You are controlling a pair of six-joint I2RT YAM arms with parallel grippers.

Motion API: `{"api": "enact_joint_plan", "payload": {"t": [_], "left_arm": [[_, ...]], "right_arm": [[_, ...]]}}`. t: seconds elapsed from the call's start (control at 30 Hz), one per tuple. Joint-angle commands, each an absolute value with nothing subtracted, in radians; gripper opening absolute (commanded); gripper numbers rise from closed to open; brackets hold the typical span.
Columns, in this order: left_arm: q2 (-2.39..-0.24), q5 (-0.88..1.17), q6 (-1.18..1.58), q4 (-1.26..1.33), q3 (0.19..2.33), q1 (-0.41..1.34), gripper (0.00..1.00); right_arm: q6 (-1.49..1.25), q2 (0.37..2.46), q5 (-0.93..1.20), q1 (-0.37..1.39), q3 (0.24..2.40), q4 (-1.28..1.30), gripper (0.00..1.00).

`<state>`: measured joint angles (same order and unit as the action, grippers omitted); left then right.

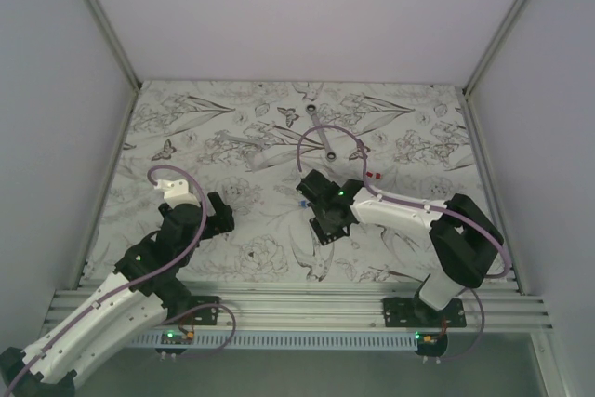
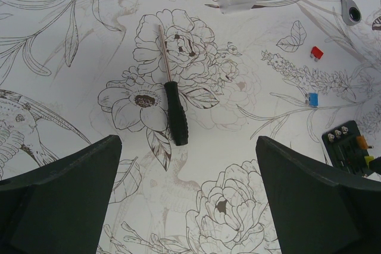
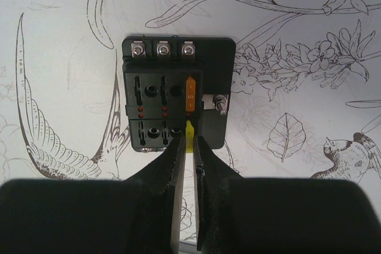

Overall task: Snap on the fuse box
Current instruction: Install the fuse at the fuse box base.

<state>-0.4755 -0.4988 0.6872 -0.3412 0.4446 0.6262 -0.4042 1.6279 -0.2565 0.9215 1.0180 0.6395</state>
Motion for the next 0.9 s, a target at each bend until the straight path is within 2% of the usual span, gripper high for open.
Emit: {"api": "enact_joint_plan", "payload": {"t": [0.0,0.1,0.23,0.6,0.87], "left_arm": [[-0.468,-0.512,0.682,-0.34,0.436,0.62,1.0],[-0.469,-0.512,0.682,-0.341,0.436,0.621,1.0],[-0.472,-0.512,0.681,-0.34,0.436,0.621,1.0],[-0.47,-0.511,0.682,-0.34,0.436,0.621,1.0],[-0.47,-0.512,0.683,-0.34,0.436,0.621,1.0]], "right_arm": [[-0.42,1.638,-0.275,0.93,1.05,0.639,0.13],[-0.423,1.653,-0.275,0.929,1.054,0.65,0.1],[-0.433,1.678,-0.264,0.924,1.049,0.662,0.0],[-0.448,1.784,-0.242,0.887,1.008,0.669,0.0],[-0.489,1.775,-0.256,0.912,0.938,0.671,0.0]]}}
